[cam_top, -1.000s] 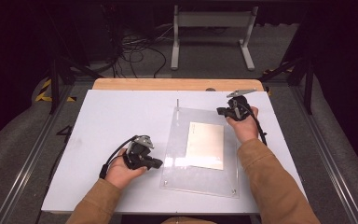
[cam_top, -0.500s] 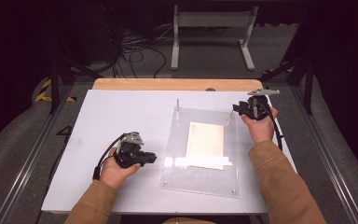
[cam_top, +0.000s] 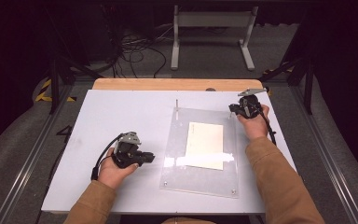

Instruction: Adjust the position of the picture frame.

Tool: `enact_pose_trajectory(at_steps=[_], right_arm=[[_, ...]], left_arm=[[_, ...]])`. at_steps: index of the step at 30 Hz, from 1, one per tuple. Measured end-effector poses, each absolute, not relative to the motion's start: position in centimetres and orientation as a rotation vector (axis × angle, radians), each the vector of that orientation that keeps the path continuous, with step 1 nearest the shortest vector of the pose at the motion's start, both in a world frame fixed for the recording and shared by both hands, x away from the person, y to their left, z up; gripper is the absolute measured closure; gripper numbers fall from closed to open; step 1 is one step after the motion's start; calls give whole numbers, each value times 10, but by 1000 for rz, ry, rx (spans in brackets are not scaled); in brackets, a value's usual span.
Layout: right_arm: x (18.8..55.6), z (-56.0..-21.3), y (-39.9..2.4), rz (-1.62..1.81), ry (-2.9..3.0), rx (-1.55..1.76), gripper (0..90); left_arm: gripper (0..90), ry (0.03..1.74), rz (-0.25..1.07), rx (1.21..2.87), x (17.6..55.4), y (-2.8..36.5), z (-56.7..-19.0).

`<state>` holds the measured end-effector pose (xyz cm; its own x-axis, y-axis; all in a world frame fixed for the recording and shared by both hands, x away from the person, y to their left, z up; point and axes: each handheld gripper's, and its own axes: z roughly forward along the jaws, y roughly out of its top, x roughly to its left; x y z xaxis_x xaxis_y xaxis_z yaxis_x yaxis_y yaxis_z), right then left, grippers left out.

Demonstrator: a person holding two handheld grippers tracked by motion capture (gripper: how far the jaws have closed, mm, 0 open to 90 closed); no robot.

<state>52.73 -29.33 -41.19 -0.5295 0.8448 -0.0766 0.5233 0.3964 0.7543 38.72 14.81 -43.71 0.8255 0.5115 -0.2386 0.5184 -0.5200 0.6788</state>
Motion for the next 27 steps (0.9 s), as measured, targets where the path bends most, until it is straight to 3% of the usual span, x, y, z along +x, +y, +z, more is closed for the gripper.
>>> enact_pose_trajectory(at_steps=[11,27], right_arm=[[519,-399,-263,1079,2260,1034,848],[515,-411,-238,1125,2375,955,848]], left_arm=[[813,752,4,2200,386,150,-435],[817,749,10,2189,385,152,-433]])
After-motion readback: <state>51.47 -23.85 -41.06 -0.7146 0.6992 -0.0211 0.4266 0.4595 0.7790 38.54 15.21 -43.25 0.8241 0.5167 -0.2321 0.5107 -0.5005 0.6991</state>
